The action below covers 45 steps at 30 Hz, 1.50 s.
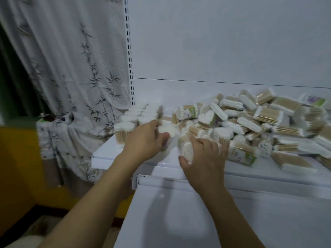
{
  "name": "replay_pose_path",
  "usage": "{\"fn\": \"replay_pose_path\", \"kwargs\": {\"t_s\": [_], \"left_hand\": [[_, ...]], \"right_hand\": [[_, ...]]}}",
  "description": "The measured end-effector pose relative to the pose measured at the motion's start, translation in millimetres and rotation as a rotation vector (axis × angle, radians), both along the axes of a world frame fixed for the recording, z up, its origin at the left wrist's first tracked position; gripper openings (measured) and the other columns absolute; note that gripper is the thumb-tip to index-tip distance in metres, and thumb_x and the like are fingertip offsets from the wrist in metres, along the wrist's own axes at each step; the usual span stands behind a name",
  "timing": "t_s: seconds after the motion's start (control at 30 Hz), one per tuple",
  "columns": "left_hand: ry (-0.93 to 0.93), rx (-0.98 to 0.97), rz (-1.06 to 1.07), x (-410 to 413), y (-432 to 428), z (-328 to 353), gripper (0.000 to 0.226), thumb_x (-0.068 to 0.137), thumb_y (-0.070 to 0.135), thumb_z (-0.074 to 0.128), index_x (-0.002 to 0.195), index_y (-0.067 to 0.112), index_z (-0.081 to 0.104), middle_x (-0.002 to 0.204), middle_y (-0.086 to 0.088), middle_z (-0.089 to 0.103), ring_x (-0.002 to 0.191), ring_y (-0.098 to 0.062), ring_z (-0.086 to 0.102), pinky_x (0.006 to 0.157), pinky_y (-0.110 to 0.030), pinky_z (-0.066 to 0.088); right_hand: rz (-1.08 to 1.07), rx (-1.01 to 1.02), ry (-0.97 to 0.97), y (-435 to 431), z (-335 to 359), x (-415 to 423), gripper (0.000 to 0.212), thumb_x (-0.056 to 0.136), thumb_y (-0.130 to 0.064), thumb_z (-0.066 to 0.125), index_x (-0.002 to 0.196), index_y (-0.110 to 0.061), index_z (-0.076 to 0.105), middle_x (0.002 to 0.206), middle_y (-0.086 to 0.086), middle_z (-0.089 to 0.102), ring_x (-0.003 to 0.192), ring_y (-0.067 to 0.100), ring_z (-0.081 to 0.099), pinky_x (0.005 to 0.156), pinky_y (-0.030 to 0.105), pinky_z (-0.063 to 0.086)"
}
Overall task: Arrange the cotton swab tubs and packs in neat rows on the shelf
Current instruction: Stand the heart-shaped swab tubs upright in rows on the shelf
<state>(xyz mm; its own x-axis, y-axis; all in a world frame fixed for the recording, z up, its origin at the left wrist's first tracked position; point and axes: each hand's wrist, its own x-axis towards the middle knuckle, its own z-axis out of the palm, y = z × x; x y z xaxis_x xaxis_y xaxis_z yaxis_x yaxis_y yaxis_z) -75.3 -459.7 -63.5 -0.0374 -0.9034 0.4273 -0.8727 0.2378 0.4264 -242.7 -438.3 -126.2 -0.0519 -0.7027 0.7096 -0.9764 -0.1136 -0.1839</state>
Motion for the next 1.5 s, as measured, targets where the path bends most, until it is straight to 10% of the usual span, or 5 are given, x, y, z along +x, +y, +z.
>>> {"fn": "replay_pose_path", "kwargs": {"t_s": [0.2, 0.4, 0.97, 1.23, 1.5], "left_hand": [[-0.19, -0.061, -0.035, 8, 2, -5, 0.053, 0.094, 0.014, 0.05, 0.144, 0.03, 0.039, 0.141, -0.004, 0.041, 0.121, -0.03, 0.041, 0.095, -0.045, 0.044], [-0.403, -0.099, 0.122, -4, -4, -9, 0.052, 0.095, 0.044, 0.051, 0.142, 0.025, 0.04, 0.131, -0.004, 0.053, 0.123, -0.029, 0.043, 0.101, -0.041, 0.035], [-0.481, -0.005, 0.08, -30, -48, 15, 0.056, 0.09, 0.006, 0.051, 0.141, 0.023, 0.04, 0.128, -0.007, 0.053, 0.114, -0.027, 0.051, 0.07, -0.034, 0.038], [-0.675, 0.312, 0.062, -44, -77, 28, 0.071, 0.091, 0.015, 0.057, 0.152, 0.023, 0.022, 0.138, -0.011, 0.049, 0.118, -0.031, 0.055, 0.083, -0.04, 0.049], [-0.685, 0.412, -0.027, -48, -81, 39, 0.059, 0.088, 0.009, 0.058, 0.144, 0.016, 0.042, 0.143, -0.009, 0.048, 0.121, -0.027, 0.053, 0.085, -0.035, 0.052]], "right_hand": [[0.086, -0.086, 0.057, -6, -5, 14, 0.061, 0.065, -0.036, 0.074, 0.118, -0.007, 0.066, 0.099, 0.011, 0.069, 0.105, 0.035, 0.062, 0.106, 0.073, 0.014], [0.172, -0.041, 0.091, -33, 1, 23, 0.058, 0.063, -0.035, 0.082, 0.114, -0.008, 0.068, 0.099, 0.01, 0.068, 0.101, 0.033, 0.061, 0.11, 0.064, 0.016], [0.23, -0.063, -0.037, -47, -12, 20, 0.059, 0.068, -0.023, 0.075, 0.123, -0.009, 0.06, 0.11, 0.012, 0.064, 0.106, 0.034, 0.059, 0.11, 0.047, 0.03], [0.194, -0.028, -0.041, -42, -10, 22, 0.061, 0.064, -0.021, 0.075, 0.122, -0.01, 0.062, 0.111, 0.013, 0.064, 0.105, 0.033, 0.06, 0.106, 0.048, 0.043], [0.198, -0.01, -0.062, -44, -10, 19, 0.057, 0.066, -0.024, 0.074, 0.12, -0.011, 0.063, 0.11, 0.01, 0.065, 0.107, 0.032, 0.061, 0.107, 0.043, 0.028]]}}
